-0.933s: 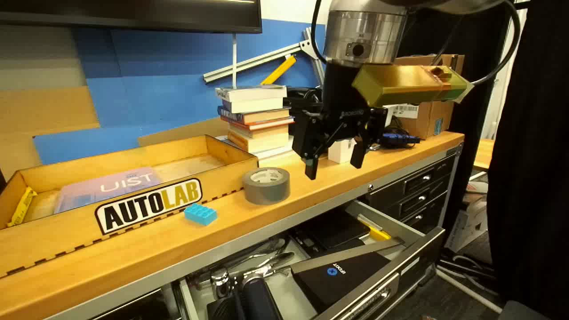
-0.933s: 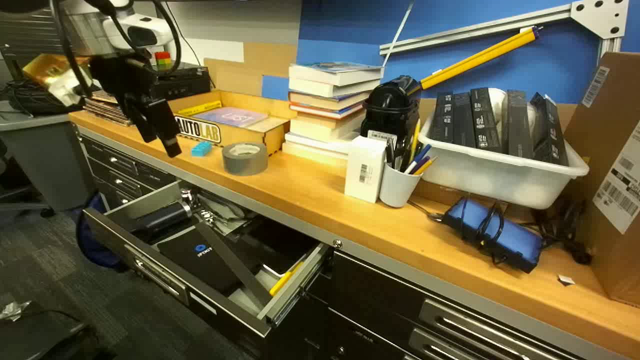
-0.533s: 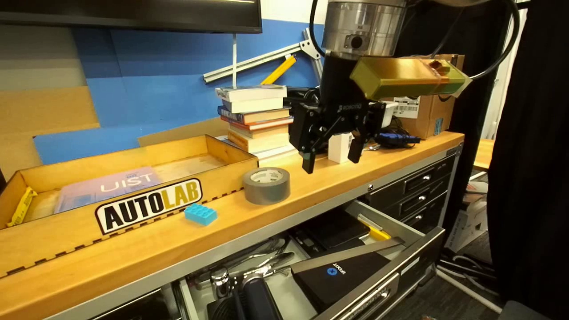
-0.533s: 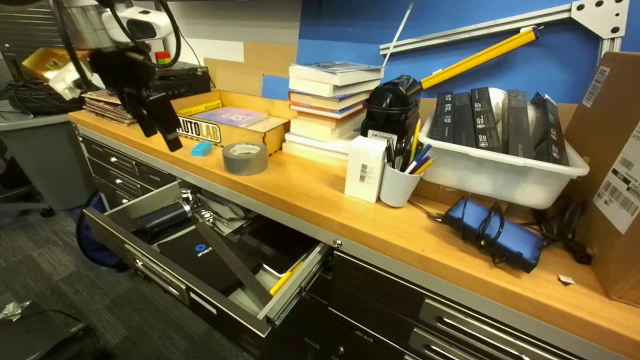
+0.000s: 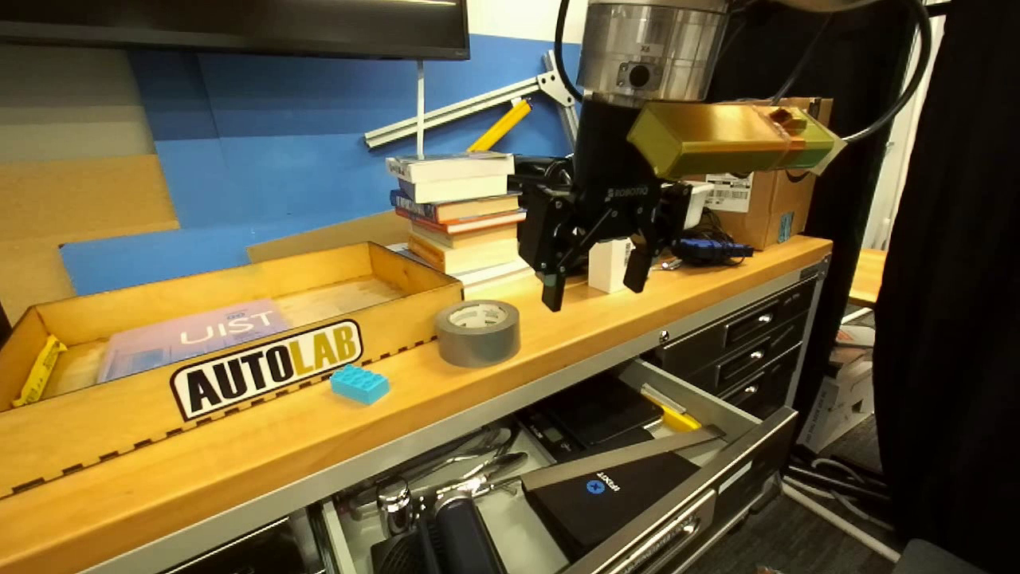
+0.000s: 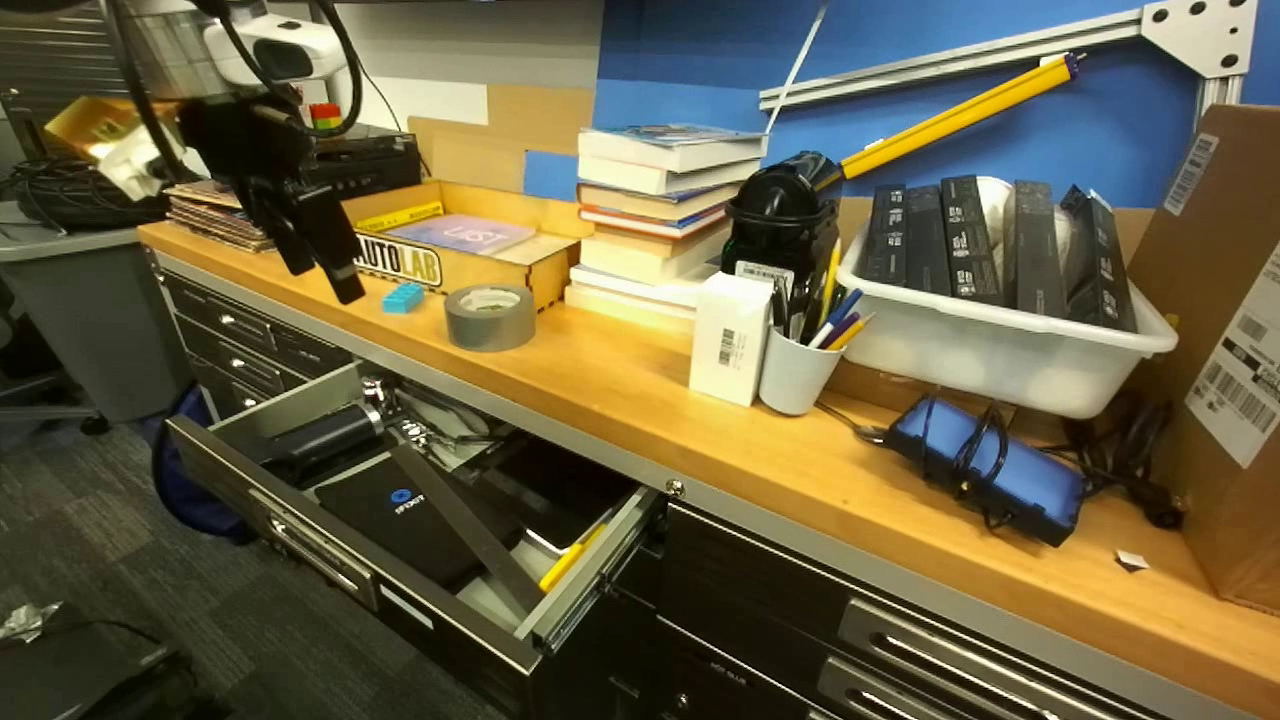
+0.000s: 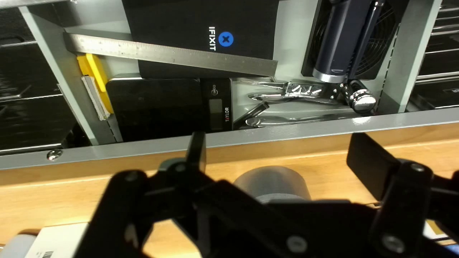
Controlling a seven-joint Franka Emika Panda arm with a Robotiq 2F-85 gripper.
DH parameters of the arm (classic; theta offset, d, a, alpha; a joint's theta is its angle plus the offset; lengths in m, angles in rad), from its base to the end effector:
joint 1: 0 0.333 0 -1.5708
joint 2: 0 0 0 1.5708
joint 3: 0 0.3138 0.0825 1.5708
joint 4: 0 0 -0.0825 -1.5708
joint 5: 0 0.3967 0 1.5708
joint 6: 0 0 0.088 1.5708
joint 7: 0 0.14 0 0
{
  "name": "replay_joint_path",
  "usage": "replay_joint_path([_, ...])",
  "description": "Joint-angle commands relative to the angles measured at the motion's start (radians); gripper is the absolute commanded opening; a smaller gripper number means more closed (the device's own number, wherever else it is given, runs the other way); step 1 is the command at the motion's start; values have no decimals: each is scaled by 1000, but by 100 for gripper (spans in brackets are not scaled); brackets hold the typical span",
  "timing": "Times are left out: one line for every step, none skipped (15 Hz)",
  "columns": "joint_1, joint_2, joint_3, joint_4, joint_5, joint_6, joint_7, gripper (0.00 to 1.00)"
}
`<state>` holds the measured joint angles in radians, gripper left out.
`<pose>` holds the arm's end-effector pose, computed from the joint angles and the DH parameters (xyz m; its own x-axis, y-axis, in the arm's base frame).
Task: Put the blue block in the drawer and close it
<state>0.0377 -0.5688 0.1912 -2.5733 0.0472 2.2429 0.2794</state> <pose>0.4038 0.0945 0.4306 0.9673 -0.0912 0.2369 -0.0925 -0.9957 -0.0057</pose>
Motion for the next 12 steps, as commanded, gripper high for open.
replay_joint_path([8,1,-8,2,-6,-3,4,100])
replay_joint_path([8,1,-8,2,-6,-3,4,100])
replay_joint_path([8,25,5,27,-13,-9,16,100])
replay_joint_path([15,70,18,72,-8,-25,25,100])
replay_joint_path([29,110,27,109,4,-36,25,100])
replay_joint_path([39,153,47,149,5,-46,39,100])
replay_joint_path([49,189,64,184,-3,-54,47,100])
replay_joint_path([58,237,86,233,-9,-76,68,100])
replay_joint_path([70,283,98,277,-10,-96,72,100])
replay_joint_path([68,338,122,327,-30,-112,119,100])
replay_joint_path([69,388,137,372,-45,-125,164,100])
replay_joint_path([76,433,144,412,-55,-136,186,100])
